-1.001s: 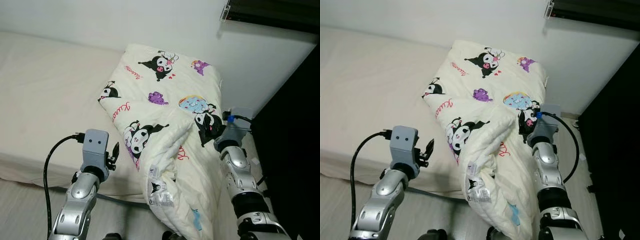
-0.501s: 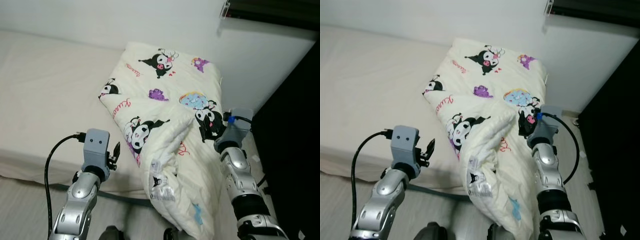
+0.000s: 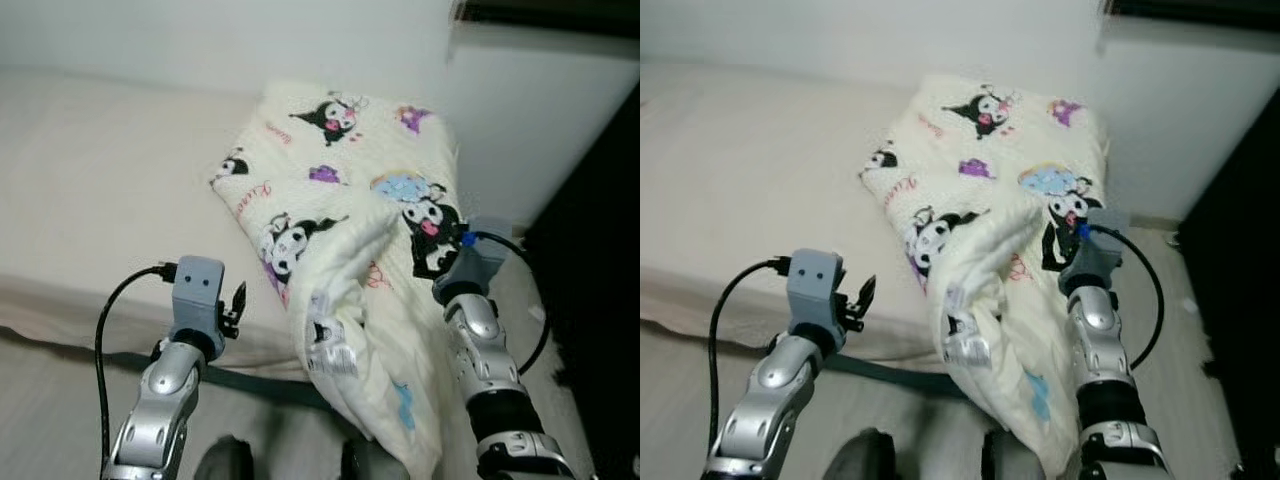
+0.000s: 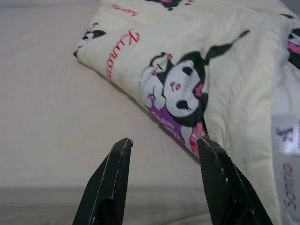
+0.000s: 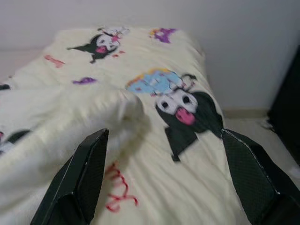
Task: Clean up the room
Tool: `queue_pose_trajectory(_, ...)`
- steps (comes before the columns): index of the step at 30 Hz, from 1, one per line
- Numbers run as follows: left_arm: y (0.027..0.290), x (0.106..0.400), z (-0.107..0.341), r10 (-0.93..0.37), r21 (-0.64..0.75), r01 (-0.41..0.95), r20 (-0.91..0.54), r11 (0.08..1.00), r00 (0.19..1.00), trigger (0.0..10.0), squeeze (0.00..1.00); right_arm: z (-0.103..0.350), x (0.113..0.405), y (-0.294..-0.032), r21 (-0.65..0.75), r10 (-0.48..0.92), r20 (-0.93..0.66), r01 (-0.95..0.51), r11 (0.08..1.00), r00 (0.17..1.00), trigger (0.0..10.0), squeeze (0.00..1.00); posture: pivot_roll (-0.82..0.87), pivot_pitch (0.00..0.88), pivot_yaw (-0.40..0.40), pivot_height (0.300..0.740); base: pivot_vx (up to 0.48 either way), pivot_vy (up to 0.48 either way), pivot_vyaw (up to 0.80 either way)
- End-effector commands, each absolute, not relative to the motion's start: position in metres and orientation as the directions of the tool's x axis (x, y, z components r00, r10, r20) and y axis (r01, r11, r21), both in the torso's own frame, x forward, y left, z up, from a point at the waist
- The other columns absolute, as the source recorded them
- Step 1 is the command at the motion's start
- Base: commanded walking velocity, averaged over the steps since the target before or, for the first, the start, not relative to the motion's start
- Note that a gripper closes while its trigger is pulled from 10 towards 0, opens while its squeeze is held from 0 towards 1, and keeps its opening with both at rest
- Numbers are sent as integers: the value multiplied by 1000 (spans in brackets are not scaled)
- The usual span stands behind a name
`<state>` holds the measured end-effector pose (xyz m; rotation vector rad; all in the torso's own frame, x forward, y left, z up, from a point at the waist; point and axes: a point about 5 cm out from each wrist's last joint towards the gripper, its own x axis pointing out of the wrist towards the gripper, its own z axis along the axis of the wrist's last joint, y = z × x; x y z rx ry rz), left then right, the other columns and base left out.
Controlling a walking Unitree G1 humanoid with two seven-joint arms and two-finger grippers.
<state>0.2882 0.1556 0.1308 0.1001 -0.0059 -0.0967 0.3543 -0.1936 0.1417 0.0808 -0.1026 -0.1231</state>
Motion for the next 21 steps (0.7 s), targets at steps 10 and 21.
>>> queue_pose_trajectory(10, 157, 288, 128, -116, 110, 118, -25, 987, 993, 10000, 0, 135, 351, -197, 121, -153, 66, 145, 982, 986, 10000, 0, 32, 195, -15, 628, 0, 0, 0)
queue_pose_trajectory(21, 156, 290, 130, -122, 113, 125, -26, 986, 992, 10000, 0, 138, 353, -200, 119, -165, 73, 156, 981, 984, 10000, 0, 41, 203, -13, 604, 0, 0, 0)
